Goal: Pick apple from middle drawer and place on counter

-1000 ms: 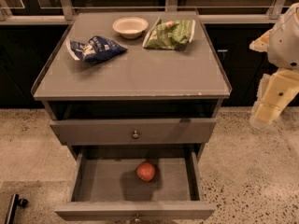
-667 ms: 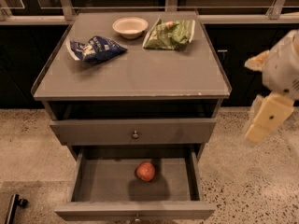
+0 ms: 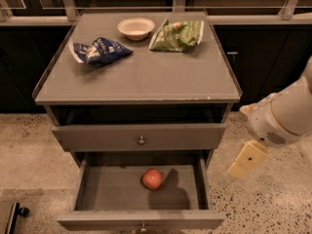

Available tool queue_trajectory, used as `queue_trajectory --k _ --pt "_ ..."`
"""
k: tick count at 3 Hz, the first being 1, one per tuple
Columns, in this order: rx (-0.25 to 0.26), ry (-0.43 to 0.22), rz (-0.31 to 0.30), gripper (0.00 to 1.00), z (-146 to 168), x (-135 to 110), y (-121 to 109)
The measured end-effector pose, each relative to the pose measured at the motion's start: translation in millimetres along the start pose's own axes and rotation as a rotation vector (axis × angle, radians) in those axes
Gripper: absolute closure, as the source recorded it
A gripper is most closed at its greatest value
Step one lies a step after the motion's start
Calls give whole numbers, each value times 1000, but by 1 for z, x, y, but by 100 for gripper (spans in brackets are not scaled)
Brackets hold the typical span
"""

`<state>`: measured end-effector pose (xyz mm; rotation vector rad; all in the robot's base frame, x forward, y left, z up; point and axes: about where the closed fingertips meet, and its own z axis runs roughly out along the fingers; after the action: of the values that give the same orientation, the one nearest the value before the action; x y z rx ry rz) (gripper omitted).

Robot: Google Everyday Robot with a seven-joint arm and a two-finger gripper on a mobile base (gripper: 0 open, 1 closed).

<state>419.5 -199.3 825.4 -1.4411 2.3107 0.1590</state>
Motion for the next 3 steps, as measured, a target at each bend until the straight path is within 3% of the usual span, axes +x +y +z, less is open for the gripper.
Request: queue_trajectory --k 1,2,3 --pt "-5 2 6 0 3 1 -1" --pt "-6 -37 54 0 18 9 7" --pt "-58 -138 122 0 71 23 39"
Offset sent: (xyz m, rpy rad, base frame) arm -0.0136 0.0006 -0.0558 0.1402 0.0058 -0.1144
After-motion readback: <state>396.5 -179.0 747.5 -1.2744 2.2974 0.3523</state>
